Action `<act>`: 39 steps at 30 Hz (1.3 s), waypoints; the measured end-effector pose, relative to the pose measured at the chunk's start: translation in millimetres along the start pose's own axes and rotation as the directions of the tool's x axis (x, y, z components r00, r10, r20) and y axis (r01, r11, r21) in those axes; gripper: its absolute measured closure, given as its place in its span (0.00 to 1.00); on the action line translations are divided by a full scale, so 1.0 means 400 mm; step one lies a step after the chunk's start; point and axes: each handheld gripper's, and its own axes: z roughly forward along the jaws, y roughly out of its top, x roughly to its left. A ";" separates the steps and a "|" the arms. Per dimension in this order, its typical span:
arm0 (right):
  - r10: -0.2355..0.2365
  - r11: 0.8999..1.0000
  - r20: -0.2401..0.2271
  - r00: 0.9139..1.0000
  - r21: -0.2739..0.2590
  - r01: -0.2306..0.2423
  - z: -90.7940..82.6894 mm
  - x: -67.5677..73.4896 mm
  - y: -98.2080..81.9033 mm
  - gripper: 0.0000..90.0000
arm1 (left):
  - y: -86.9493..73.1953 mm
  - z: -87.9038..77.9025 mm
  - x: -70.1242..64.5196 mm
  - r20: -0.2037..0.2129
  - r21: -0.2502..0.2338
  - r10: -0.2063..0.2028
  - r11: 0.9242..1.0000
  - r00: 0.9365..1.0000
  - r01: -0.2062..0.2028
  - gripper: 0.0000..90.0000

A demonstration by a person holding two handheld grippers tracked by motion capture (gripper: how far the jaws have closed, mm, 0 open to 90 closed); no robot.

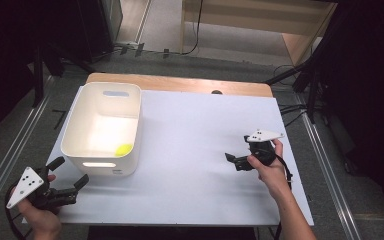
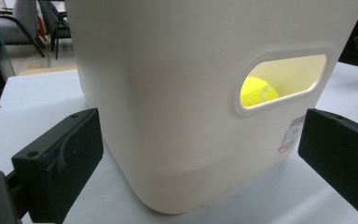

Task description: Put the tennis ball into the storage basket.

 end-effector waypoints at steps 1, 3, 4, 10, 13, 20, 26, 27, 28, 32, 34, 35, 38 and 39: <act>-0.007 1.000 0.005 1.000 -0.007 0.007 -0.001 -0.002 -0.004 0.01 | 0.000 0.000 0.000 -0.001 0.001 -0.001 1.000 1.000 0.001 0.00; -0.003 1.000 0.006 1.000 -0.014 0.003 -0.006 -0.004 -0.015 0.01 | 0.000 0.001 0.000 -0.002 0.003 0.002 1.000 1.000 -0.002 0.00; -0.001 1.000 0.011 1.000 -0.017 0.001 -0.007 -0.005 -0.020 0.01 | 0.000 0.001 -0.001 -0.002 0.004 0.000 1.000 1.000 0.000 0.00; 0.025 0.999 0.026 0.999 -0.031 -0.024 -0.017 -0.018 -0.047 0.01 | 0.000 0.001 -0.001 -0.002 0.008 0.001 1.000 1.000 -0.001 0.00; 0.035 0.999 0.033 0.999 -0.037 -0.034 -0.024 -0.023 -0.063 0.01 | 0.000 0.001 -0.001 -0.002 0.008 0.001 1.000 1.000 -0.001 0.00; 0.057 0.997 0.046 0.997 -0.061 -0.054 -0.053 -0.041 -0.100 0.01 | 0.000 -0.001 0.005 0.000 -0.001 -0.018 1.000 1.000 0.018 0.00; 0.097 0.992 0.072 0.993 -0.091 -0.090 -0.081 -0.054 -0.140 0.01 | 0.000 0.001 0.002 -0.003 0.008 -0.012 1.000 1.000 0.012 0.00; 0.105 0.991 0.072 0.992 -0.092 -0.098 -0.086 -0.056 -0.146 0.01 | 0.000 0.002 0.002 0.000 0.011 -0.009 1.000 1.000 0.009 0.00; 0.102 0.991 0.079 0.992 -0.099 -0.094 -0.090 -0.060 -0.152 0.01 | 0.000 0.002 0.002 -0.001 0.012 -0.008 1.000 1.000 0.008 0.00; 0.117 0.986 0.094 0.989 -0.127 -0.105 -0.114 -0.068 -0.175 0.01 | 0.000 0.002 0.002 -0.003 0.013 -0.007 1.000 1.000 0.007 0.00; 0.138 0.983 0.102 0.985 -0.139 -0.123 -0.127 -0.071 -0.192 0.01 | 0.000 0.002 0.002 -0.003 0.012 -0.005 1.000 1.000 0.005 0.00; 0.140 0.982 0.103 0.985 -0.145 -0.125 -0.131 -0.072 -0.198 0.01 | 0.000 0.003 0.001 -0.003 0.012 -0.004 1.000 1.000 0.004 0.00; 0.155 0.977 0.109 0.982 -0.164 -0.136 -0.147 -0.077 -0.219 0.01 | 0.000 0.003 0.001 -0.004 0.015 -0.002 1.000 1.000 0.002 0.00; 0.162 0.975 0.111 0.980 -0.170 -0.142 -0.152 -0.078 -0.223 0.01 | 0.000 0.003 0.002 -0.002 0.015 -0.003 1.000 1.000 0.003 0.00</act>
